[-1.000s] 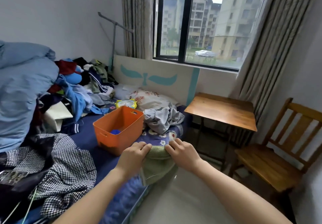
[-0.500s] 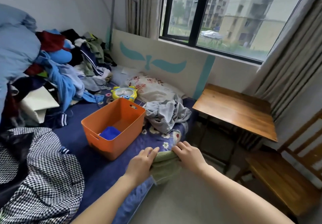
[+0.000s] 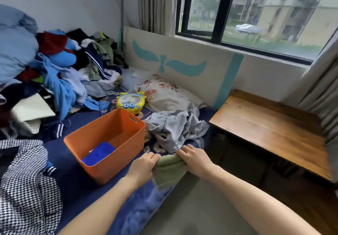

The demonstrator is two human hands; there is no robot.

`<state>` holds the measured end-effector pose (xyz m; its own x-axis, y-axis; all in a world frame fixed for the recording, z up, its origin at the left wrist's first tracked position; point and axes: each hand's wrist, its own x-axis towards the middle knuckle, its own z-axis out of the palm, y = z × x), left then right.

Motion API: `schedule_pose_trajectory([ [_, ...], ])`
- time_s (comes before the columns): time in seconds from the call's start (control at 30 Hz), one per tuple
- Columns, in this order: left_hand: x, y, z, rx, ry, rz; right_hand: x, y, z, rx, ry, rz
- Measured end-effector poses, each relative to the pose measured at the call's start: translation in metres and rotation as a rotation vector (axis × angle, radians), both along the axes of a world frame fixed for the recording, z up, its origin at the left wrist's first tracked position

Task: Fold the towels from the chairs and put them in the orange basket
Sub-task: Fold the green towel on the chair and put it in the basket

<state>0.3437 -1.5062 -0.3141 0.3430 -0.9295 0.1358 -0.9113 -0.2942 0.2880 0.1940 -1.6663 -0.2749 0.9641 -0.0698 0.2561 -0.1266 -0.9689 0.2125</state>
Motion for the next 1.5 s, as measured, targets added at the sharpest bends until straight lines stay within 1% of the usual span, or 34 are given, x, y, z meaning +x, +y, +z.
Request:
schedule_pose_trajectory([
  [0.07, -0.003, -0.029, 0.002, 0.035, 0.004, 0.065, 0.003, -0.031, 0.002, 0.019, 0.015, 0.027],
  [0.2, -0.009, -0.069, -0.002, 0.037, 0.039, 0.158, 0.01, -0.086, -0.009, 0.078, 0.016, 0.139],
  [0.3, -0.012, -0.083, -0.006, 0.12, 0.057, 0.229, 0.026, -0.115, -0.017, 0.13, 0.042, 0.225],
  [0.43, 0.0, -0.076, -0.014, 0.15, 0.143, 0.338, 0.062, -0.118, -0.035, 0.144, 0.086, 0.329],
  [0.6, 0.037, -0.061, -0.015, 0.165, 0.167, 0.458, 0.124, -0.112, -0.045, 0.151, 0.131, 0.414],
  [0.73, 0.082, -0.046, -0.018, 0.035, 0.178, 0.521, 0.181, -0.111, -0.048, 0.208, 0.114, 0.461],
  [0.8, 0.113, -0.042, -0.022, -0.086, 0.193, 0.55, 0.216, -0.117, -0.05, 0.223, 0.118, 0.485],
  [0.87, 0.139, -0.043, -0.023, -0.172, 0.164, 0.549, 0.244, -0.123, -0.043, 0.226, 0.089, 0.511],
  [1.0, 0.196, -0.048, -0.015, -0.215, 0.139, 0.533, 0.31, -0.131, -0.033, 0.26, 0.099, 0.566],
  [1.1, 0.238, -0.052, -0.01, -0.184, 0.072, 0.528, 0.352, -0.132, -0.027, 0.313, 0.175, 0.542],
  [1.23, 0.269, -0.055, -0.028, -0.135, 0.136, 0.593, 0.39, -0.134, -0.04, 0.313, 0.302, 0.541],
  [1.27, 0.275, -0.057, -0.033, -0.106, 0.159, 0.611, 0.401, -0.135, -0.045, 0.319, 0.352, 0.541],
  [1.33, 0.288, -0.063, -0.046, -0.028, 0.262, 0.652, 0.423, -0.136, -0.053, 0.303, 0.457, 0.536],
  [1.4, 0.304, -0.07, -0.059, 0.092, 0.35, 0.679, 0.44, -0.139, -0.065, 0.28, 0.528, 0.52],
  [1.5, 0.33, -0.082, -0.078, 0.157, 0.443, 0.731, 0.473, -0.143, -0.087, 0.279, 0.701, 0.459],
])
